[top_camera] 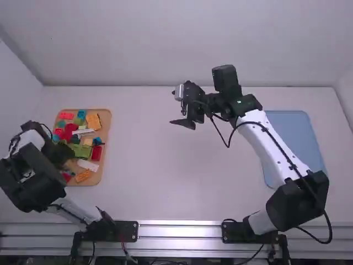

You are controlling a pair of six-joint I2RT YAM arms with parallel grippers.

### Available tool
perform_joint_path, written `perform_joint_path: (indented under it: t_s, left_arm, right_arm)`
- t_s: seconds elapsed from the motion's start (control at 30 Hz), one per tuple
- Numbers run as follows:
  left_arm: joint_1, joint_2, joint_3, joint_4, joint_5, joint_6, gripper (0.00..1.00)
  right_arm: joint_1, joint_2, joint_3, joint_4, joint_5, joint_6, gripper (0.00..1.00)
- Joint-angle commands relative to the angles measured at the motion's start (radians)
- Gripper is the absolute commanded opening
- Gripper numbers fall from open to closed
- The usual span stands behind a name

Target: Assemble lego blocks to make yellow taxi

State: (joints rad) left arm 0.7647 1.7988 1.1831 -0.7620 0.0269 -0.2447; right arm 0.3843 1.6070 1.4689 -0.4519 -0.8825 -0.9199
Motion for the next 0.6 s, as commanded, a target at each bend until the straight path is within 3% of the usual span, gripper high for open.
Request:
perform_joint_path:
  t_s: [0.0, 0.13, 0.33, 0.43, 0.57]
  left_arm:
    - [-0.005, 0.002, 0.117, -0.051, 0.016, 0.008, 0.59]
    - [-0.087, 0.002, 0.245, -0.108, 0.052, 0.111, 0.64]
    - [-0.206, 0.002, 0.377, -0.145, 0.082, 0.201, 0.81]
    - [-0.249, 0.002, 0.454, -0.185, 0.067, 0.188, 0.97]
    - [-0.298, 0.002, 0.576, -0.280, -0.027, 0.129, 1.00]
  right_arm:
    - [0.002, 0.011, 0.035, 0.002, -0.006, 0.007, 0.99]
    - [0.004, 0.011, 0.035, 0.002, -0.006, 0.006, 0.99]
    - [0.002, 0.011, 0.035, 0.000, -0.006, 0.006, 0.99]
    - [0.002, 0.011, 0.035, -0.001, -0.006, 0.007, 0.99]
    - [0.002, 0.011, 0.035, -0.002, -0.006, 0.007, 0.99]
